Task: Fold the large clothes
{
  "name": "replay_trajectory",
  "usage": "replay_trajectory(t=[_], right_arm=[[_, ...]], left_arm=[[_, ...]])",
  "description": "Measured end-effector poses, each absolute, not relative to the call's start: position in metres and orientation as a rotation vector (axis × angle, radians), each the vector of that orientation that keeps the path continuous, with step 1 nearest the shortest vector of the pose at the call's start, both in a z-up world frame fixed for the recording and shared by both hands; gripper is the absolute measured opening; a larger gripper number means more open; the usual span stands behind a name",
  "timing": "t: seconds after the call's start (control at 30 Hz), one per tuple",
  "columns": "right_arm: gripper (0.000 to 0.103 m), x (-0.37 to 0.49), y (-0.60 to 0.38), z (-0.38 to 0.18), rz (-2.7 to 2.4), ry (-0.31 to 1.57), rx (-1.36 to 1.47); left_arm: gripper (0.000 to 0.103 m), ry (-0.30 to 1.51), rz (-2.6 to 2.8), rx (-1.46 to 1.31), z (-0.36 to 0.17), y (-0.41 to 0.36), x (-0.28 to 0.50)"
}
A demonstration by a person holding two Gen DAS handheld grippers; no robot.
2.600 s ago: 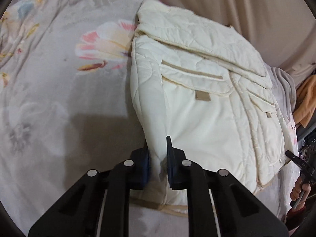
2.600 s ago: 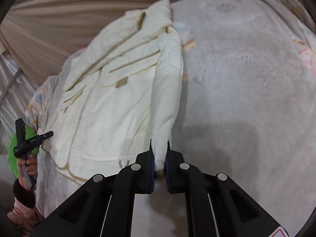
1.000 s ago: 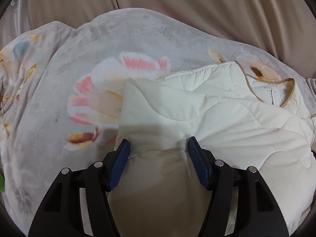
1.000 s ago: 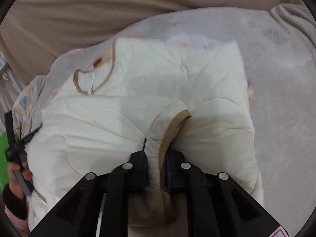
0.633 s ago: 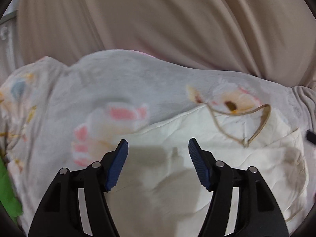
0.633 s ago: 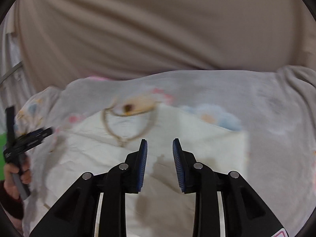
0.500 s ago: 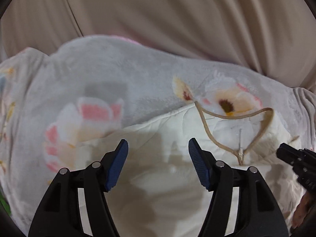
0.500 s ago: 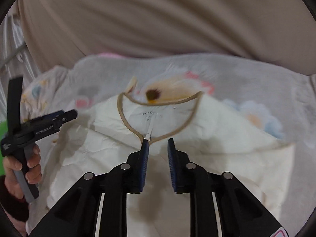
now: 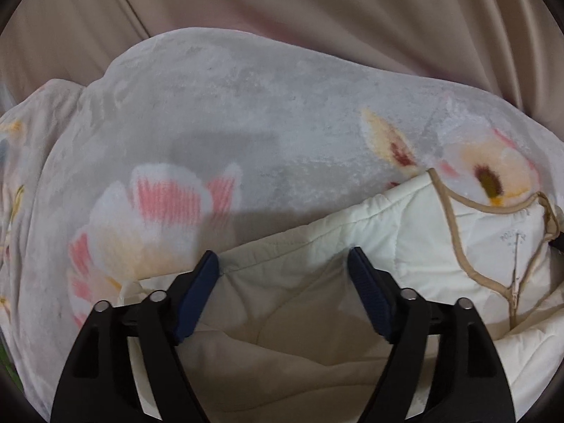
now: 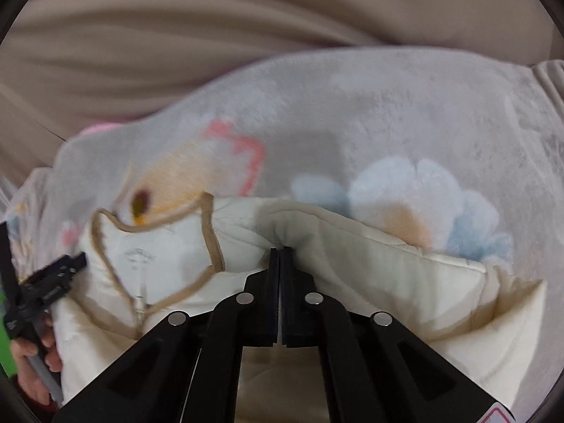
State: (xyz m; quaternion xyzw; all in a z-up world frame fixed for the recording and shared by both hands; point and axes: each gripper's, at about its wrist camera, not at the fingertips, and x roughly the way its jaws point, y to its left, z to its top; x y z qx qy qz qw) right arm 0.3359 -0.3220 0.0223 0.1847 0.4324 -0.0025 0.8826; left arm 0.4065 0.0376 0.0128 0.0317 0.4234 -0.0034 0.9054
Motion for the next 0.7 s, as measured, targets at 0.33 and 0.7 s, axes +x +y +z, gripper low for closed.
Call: replay_trajectory(t=[0.33, 0.7], right_arm=[[0.024, 0.192, -0.345, 0.102, -0.017, 0.704, 0.348], [0.066, -0.099, -0.36, 0.025, -0.034, 0.82, 0.302]], left_arm=[[0.077, 0.746, -0.077, -0.037, 0.076, 0.128, 0.303], [0.083, 0.954, -0.233, -0.127, 0.023, 0.207, 0.08]])
